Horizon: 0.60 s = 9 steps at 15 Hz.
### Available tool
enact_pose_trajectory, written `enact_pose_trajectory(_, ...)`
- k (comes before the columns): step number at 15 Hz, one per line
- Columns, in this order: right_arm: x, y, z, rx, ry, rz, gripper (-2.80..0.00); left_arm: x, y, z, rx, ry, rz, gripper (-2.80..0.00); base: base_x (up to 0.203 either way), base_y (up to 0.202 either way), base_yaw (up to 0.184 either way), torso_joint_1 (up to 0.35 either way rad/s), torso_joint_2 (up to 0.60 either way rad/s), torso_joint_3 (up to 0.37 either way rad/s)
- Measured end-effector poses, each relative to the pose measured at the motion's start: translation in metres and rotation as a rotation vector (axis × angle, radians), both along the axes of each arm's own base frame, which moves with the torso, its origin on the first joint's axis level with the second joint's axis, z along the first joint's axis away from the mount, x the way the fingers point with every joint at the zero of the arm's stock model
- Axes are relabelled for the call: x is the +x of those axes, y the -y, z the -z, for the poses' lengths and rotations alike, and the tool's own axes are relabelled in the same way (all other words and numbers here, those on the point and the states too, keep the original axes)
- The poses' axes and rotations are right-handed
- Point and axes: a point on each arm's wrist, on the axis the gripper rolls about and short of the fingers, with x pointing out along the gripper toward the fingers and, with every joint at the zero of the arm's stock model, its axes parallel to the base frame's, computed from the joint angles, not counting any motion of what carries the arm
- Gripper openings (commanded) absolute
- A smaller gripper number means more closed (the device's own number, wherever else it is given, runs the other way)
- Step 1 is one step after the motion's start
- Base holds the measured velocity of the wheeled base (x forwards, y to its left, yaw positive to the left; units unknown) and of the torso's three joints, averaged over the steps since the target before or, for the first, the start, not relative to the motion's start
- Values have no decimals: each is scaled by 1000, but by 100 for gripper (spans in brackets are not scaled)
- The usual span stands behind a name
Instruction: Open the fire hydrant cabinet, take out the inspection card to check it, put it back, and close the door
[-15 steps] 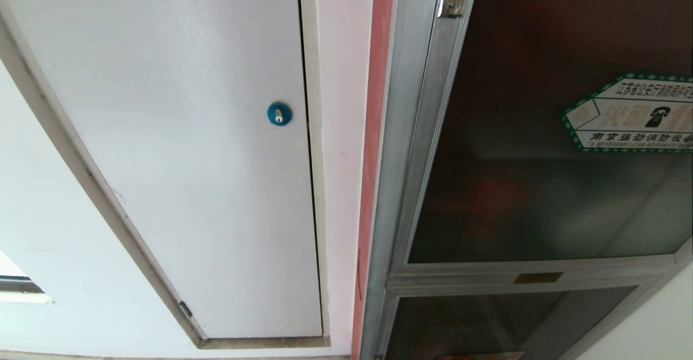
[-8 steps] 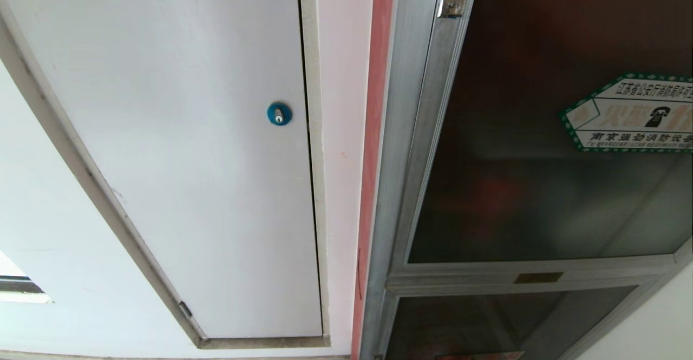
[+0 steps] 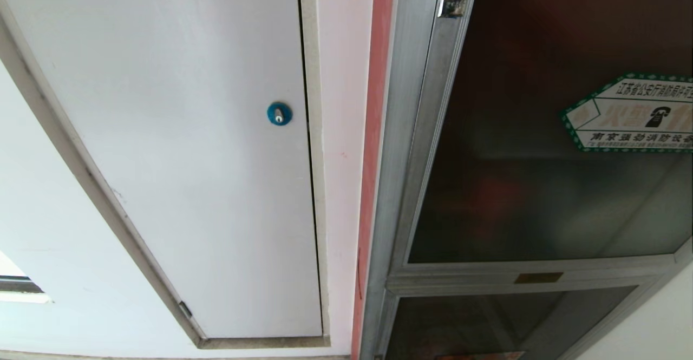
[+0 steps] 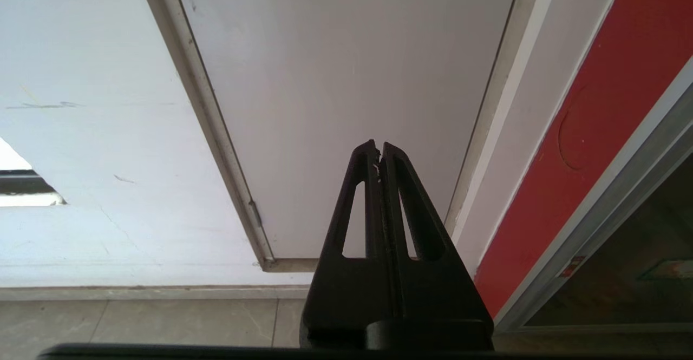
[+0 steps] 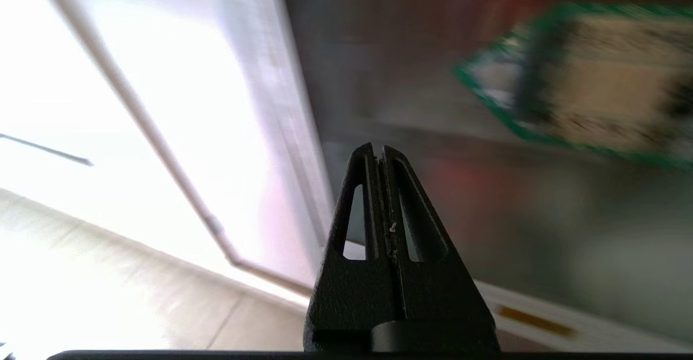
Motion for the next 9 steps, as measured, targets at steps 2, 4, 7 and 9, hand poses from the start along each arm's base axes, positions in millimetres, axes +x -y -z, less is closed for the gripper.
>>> enact_pose_trajectory(2, 16, -4, -16, -3, -16, -115, -280, 0, 0, 0, 0, 0, 0, -280, 0, 0, 0, 0, 0, 0)
enact_pose_trajectory(4, 33, -12, -25, -5, -47, -220, -280, 0, 0, 0, 0, -1, 0, -280, 0, 0, 0, 0, 0, 0)
enact_pose_trajectory(7, 56, -28, -32, -9, -79, -339, -280, 0, 0, 0, 0, 0, 0, -280, 0, 0, 0, 0, 0, 0)
enact_pose_trajectory(9, 65, -39, -32, -14, -100, -405, -280, 0, 0, 0, 0, -1, 0, -280, 0, 0, 0, 0, 0, 0)
